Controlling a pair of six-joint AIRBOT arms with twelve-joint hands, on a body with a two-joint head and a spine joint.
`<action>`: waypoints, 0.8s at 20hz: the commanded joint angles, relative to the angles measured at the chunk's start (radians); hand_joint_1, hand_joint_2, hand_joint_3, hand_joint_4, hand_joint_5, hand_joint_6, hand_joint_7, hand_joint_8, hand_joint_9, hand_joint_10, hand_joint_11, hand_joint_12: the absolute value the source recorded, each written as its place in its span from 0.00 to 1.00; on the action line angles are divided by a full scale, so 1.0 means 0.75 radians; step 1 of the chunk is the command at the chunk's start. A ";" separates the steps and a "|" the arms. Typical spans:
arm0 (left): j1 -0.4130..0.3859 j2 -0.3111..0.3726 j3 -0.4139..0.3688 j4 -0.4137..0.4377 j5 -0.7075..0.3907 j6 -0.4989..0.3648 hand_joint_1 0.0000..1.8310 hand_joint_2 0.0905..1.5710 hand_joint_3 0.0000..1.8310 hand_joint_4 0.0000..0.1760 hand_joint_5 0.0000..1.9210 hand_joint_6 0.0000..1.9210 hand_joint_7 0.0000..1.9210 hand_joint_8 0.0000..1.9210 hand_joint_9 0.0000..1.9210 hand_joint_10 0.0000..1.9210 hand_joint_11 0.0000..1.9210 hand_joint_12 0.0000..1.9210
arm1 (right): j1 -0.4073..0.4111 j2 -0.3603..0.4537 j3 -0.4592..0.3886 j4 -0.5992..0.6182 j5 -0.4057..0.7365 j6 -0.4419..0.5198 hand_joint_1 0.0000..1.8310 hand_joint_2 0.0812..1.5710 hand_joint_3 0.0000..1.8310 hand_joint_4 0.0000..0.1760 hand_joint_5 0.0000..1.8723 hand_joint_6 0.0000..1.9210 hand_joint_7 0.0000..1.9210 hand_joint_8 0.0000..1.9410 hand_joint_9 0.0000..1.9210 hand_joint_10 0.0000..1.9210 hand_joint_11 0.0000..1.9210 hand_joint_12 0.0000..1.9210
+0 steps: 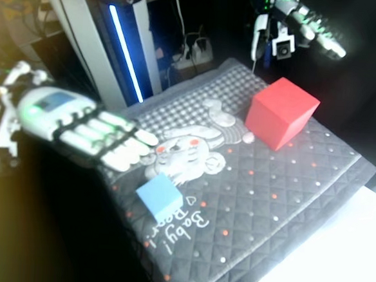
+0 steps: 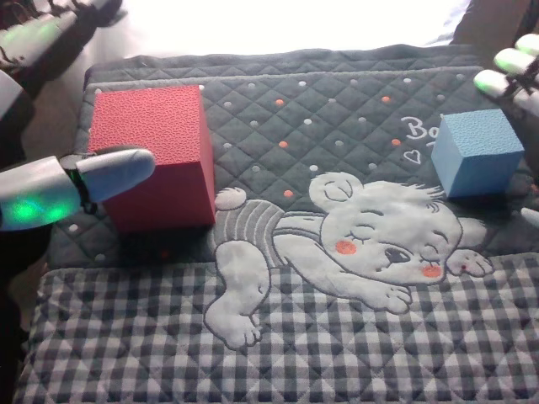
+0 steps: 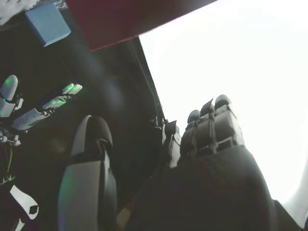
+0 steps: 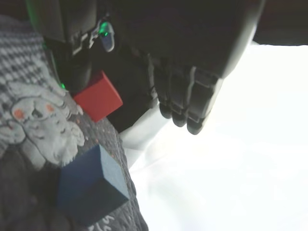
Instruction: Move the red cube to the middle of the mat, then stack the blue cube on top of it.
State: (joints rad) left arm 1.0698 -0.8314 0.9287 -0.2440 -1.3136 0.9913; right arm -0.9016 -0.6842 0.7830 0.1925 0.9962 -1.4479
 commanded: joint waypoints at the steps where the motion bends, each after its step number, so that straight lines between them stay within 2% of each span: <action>1: -0.021 0.009 0.006 0.031 -0.118 -0.006 0.24 0.69 0.00 0.72 0.00 0.00 0.00 0.00 0.00 0.00 0.00 0.11 | 0.016 0.006 0.004 0.006 0.134 -0.013 0.29 0.74 0.02 0.00 0.00 0.00 0.00 0.00 0.00 0.00 0.00 0.00; 2: -0.024 0.009 0.006 0.027 -0.119 -0.006 0.21 0.71 0.00 0.52 0.00 0.00 0.00 0.00 0.00 0.00 0.00 0.21 | 0.021 0.006 0.004 0.006 0.135 -0.013 0.28 0.75 0.02 0.00 0.00 0.00 0.00 0.00 0.00 0.00 0.00 0.00; 3: -0.025 0.012 0.006 0.024 -0.121 -0.006 0.22 0.72 0.00 0.45 0.00 0.00 0.00 0.00 0.00 0.00 0.00 0.21 | 0.024 0.005 0.004 0.005 0.135 -0.013 0.31 0.75 0.01 0.00 0.00 0.00 0.00 0.00 0.00 0.00 0.00 0.00; 5: -0.026 0.024 0.001 0.028 -0.125 -0.006 0.21 0.71 0.00 0.49 0.00 0.00 0.00 0.00 0.00 0.00 0.00 0.05 | 0.026 0.005 0.002 0.005 0.140 -0.013 0.33 0.74 0.01 0.00 0.00 0.00 0.00 0.00 0.00 0.00 0.00 0.00; 6: -0.026 0.030 -0.003 0.030 -0.126 -0.006 0.23 0.71 0.00 0.52 0.00 0.00 0.00 0.00 0.00 0.00 0.00 0.01 | 0.028 0.005 0.002 0.006 0.146 -0.013 0.34 0.74 0.00 0.00 0.00 0.00 0.00 0.00 0.00 0.00 0.00 0.00; 7: -0.026 0.036 -0.006 0.033 -0.125 -0.006 0.24 0.70 0.00 0.52 0.00 0.00 0.00 0.00 0.00 0.00 0.00 0.00 | 0.028 0.005 0.000 0.007 0.152 -0.013 0.32 0.74 0.00 0.00 0.00 0.00 0.00 0.00 0.00 0.00 0.00 0.00; 8: -0.030 0.046 -0.010 0.034 -0.121 -0.006 0.24 0.70 0.00 0.56 0.00 0.00 0.00 0.00 0.00 0.00 0.00 0.00 | 0.029 0.005 0.000 0.008 0.152 -0.013 0.30 0.74 0.00 0.00 0.00 0.00 0.00 0.00 0.00 0.00 0.00 0.00; 9: -0.038 0.053 -0.011 0.035 -0.110 -0.005 0.25 0.68 0.00 0.50 0.00 0.00 0.00 0.00 0.00 0.00 0.00 0.00 | 0.029 0.005 0.001 0.008 0.152 -0.013 0.27 0.74 0.00 0.00 0.00 0.00 0.00 0.00 0.00 0.00 0.00 0.00; 10: -0.049 0.058 -0.010 0.036 -0.093 -0.004 0.25 0.68 0.00 0.53 0.00 0.00 0.00 0.00 0.00 0.00 0.00 0.00 | 0.029 0.005 0.001 0.008 0.152 -0.013 0.26 0.75 0.01 0.00 0.00 0.00 0.00 0.00 0.00 0.00 0.00 0.00; 11: -0.071 0.064 -0.008 0.036 -0.054 0.006 0.24 0.66 0.00 0.53 0.00 0.00 0.00 0.00 0.00 0.00 0.00 0.00 | 0.029 0.004 0.001 0.009 0.151 -0.013 0.26 0.74 0.00 0.02 0.00 0.00 0.00 0.00 0.00 0.00 0.00 0.00; 12: -0.100 0.067 -0.003 0.035 -0.004 0.020 0.26 0.65 0.00 0.60 0.00 0.00 0.00 0.00 0.00 0.00 0.00 0.00 | 0.029 0.002 0.001 0.011 0.151 -0.013 0.26 0.74 0.00 0.01 0.00 0.00 0.00 0.00 0.00 0.00 0.00 0.00; 14: -0.162 0.053 0.024 0.030 0.103 0.029 0.33 0.60 0.00 0.44 0.00 0.00 0.00 0.00 0.00 0.00 0.00 0.00 | 0.028 0.000 0.001 0.014 0.146 -0.013 0.28 0.74 0.00 0.02 0.00 0.00 0.00 0.00 0.00 0.00 0.00 0.00; 15: -0.187 0.040 0.037 0.019 0.151 0.037 0.36 0.57 0.00 0.44 0.00 0.00 0.00 0.00 0.00 0.00 0.00 0.00 | 0.028 0.000 0.001 0.016 0.142 -0.013 0.26 0.74 0.00 0.01 0.00 0.00 0.00 0.00 0.00 0.00 0.00 0.00; 16: -0.206 0.024 0.055 0.010 0.197 0.039 0.36 0.55 0.00 0.51 0.00 0.00 0.00 0.00 0.00 0.00 0.00 0.00 | 0.028 -0.001 0.002 0.017 0.140 -0.013 0.26 0.74 0.00 0.02 0.00 0.00 0.00 0.00 0.00 0.00 0.00 0.00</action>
State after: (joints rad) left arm 0.9253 -0.8116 0.9657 -0.2363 -1.0927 1.0218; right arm -0.8944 -0.6884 0.7830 0.2062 0.9829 -1.4521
